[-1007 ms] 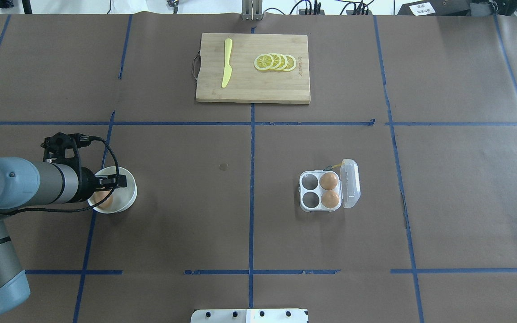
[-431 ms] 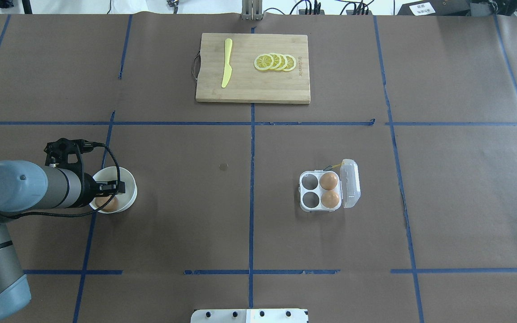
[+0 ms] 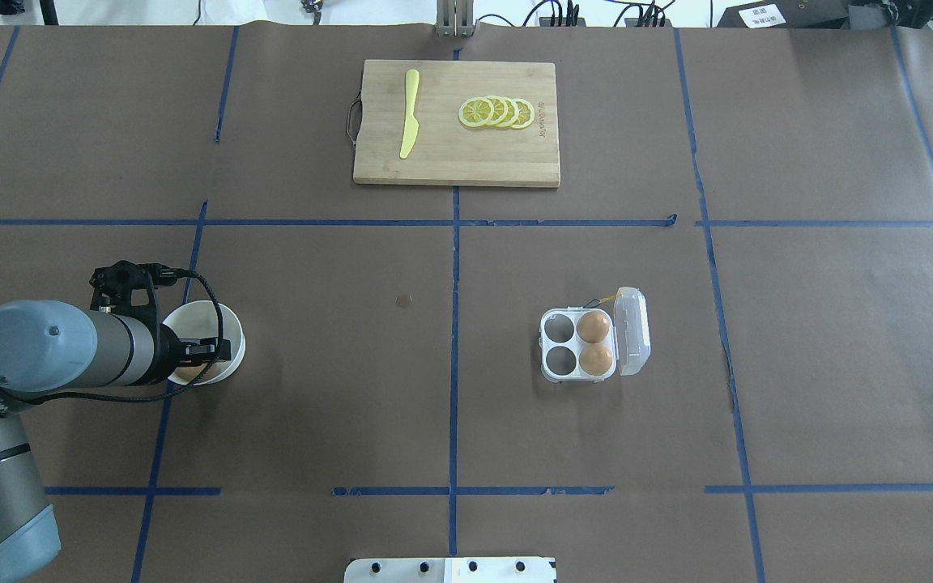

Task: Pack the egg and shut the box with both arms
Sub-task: 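Lower the left gripper into the bowl and grasp the brown egg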

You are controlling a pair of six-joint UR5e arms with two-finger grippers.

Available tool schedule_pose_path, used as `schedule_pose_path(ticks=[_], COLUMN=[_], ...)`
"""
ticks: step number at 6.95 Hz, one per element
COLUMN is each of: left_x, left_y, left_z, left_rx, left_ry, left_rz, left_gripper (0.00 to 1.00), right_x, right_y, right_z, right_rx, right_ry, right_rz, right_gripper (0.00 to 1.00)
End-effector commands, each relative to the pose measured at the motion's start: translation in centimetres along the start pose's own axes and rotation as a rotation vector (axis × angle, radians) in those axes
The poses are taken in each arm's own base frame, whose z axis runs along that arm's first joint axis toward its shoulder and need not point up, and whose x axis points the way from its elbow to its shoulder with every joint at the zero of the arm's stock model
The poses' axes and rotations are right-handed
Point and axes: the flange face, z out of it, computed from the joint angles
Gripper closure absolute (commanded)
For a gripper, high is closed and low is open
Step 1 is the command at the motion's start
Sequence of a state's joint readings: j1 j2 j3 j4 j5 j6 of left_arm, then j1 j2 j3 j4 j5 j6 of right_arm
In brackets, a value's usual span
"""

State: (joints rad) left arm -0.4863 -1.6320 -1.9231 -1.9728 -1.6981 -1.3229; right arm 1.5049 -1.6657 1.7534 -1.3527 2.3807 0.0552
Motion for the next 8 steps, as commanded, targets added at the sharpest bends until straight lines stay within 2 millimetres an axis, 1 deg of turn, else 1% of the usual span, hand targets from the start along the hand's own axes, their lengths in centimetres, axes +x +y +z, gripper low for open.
schedule_pose_path(ticks=[1,2,4,6,8], left_x=[0.7,1.1,1.6,1.3,1.3], left_y=[0.7,0.6,0.5,0.4,0.5], left_z=[0.4,0.2,0.7,1.1,1.3], left_rx=[-0.011,-0.010,-0.010,-0.011,-0.012], left_ry=[0.005,0.012,0.012,0.002,0.001], left_rz=[0.012,0.013,0.013,0.067,0.076], left_gripper=[0.24,0.24,0.26,0.24,0.23], right_x=[0.0,0.0,0.0,0.0,0.0], right_y=[0.0,0.0,0.0,0.0,0.0], right_z=[0.0,0.0,0.0,0.0,0.0], right_rx=[0.000,0.001,0.000,0.001,0.001], right_ry=[0.000,0.000,0.000,0.000,0.000], right_rz=[0.000,-0.001,0.000,-0.001,-0.001], right_gripper=[0.00,0.00,0.00,0.00,0.00])
